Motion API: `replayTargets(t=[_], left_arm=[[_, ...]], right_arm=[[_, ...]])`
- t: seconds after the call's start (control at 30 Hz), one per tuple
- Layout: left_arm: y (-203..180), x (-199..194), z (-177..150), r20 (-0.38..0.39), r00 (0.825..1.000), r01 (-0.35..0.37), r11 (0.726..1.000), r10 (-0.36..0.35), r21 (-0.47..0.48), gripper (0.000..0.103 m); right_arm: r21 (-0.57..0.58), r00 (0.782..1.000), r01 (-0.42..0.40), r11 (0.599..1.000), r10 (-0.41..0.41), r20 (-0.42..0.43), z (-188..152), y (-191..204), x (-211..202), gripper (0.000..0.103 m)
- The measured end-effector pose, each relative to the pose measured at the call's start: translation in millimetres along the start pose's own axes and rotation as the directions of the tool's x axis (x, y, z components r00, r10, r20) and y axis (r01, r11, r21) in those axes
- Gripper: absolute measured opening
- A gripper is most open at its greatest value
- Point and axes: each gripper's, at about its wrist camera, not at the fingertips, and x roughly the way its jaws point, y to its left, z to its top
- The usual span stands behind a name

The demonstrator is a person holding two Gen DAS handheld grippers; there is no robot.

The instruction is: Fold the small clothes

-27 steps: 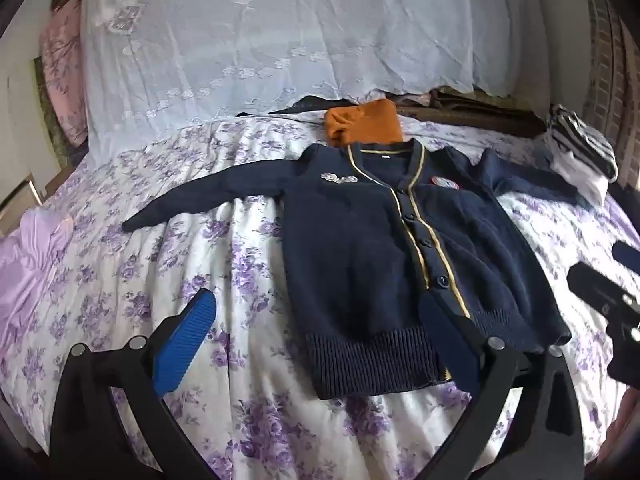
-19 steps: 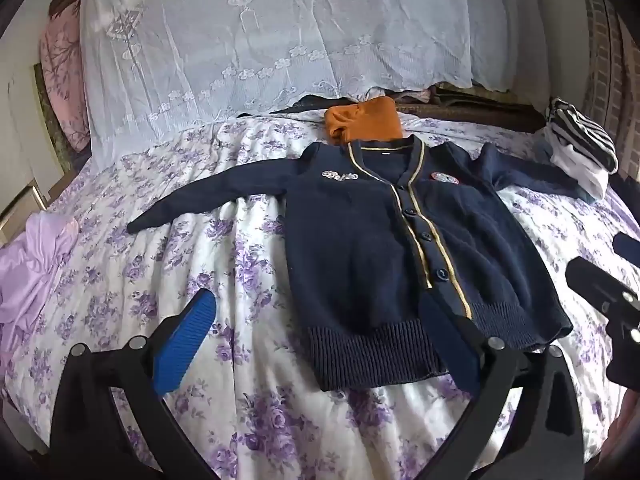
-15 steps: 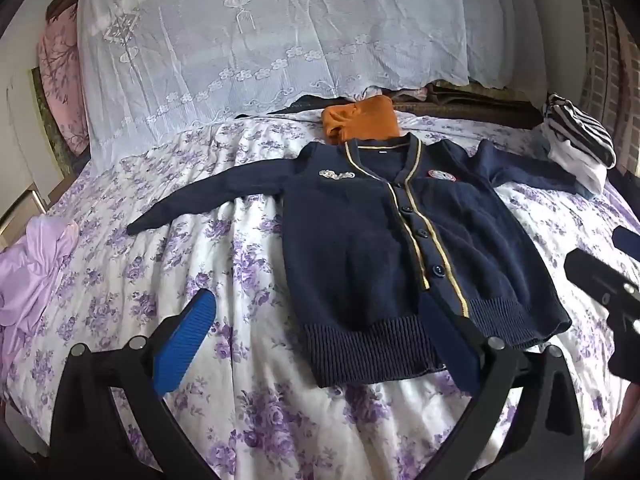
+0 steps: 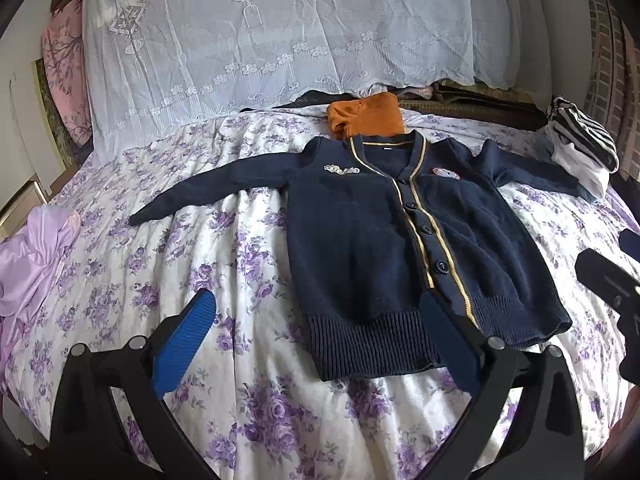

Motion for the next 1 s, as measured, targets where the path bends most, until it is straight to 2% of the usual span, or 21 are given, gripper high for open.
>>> replayTargets(t=[1.0], left_arm=[[4.7, -3.0, -8.4, 0.002, 1.000, 0.003, 1.000, -0.003, -0.004, 0.099]], right_arm=[[-0.004, 1.000, -0.002, 1.000, 0.002, 0.007, 0.6, 1.7, -6.0, 0.100]])
